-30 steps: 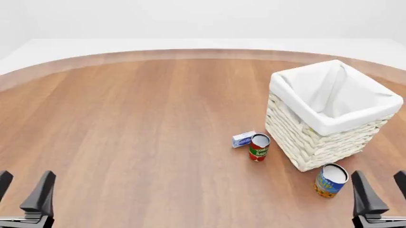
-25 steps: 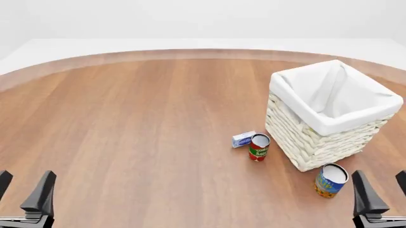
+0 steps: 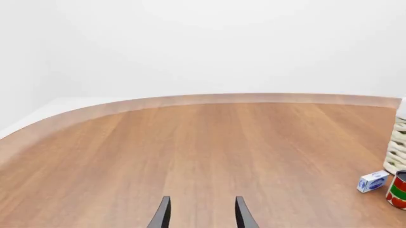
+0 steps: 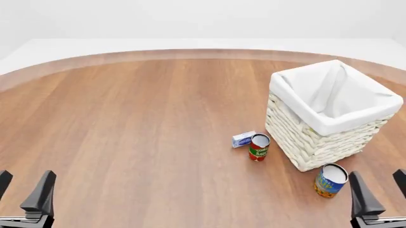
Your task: Pick up the ketchup, and put it in the basket.
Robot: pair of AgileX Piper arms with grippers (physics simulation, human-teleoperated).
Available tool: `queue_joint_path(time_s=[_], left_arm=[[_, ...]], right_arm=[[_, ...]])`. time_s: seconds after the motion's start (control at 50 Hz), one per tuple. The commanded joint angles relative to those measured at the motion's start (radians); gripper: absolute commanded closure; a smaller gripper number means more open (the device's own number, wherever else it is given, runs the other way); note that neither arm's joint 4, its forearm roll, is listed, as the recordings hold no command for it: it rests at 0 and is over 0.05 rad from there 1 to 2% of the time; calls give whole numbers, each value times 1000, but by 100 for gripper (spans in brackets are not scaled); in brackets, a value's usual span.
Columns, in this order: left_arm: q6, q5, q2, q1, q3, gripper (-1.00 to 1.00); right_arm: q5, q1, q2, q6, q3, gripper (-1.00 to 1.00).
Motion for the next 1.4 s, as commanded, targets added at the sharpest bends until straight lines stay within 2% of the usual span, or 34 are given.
queue_joint_path(time_s=[0.02,0.12,0.2,0.28,0.42,0.5,0.64,0.82,0.94,1.0,1.08,1.28,1.4], left_arm=[[0,0,0,0,0,-100],[0,0,0,0,0,-100],[0,0,0,0,0,-100],[0,0,0,0,0,-100],[0,0,0,0,0,-100],[0,0,0,0,0,-100],[0,0,0,0,0,-100],[0,0,0,0,0,-100],[0,0,0,0,0,-100],[0,0,0,0,0,-100],[0,0,0,0,0,-100],[0,0,0,0,0,-100],[0,0,0,0,0,-100]], right_arm=[[-5,38,4,-53,2,-100],[-4,42,0,-55,-2,-100],[-9,78,0,-103,0,-100],[-1,100,0,-116,-14,-100],[10,218,5,-192,-50,-100],[3,256,26,-200,-61,-100],[-91,319,117,-222,-49,-100],[-193,416,270,-208,-79,-100],[-283,519,430,-186,-112,-100],[-312,561,477,-191,-126,-100],[-325,599,520,-172,-154,-100],[-383,693,646,-172,-208,-100],[-409,778,744,-138,-265,-100]])
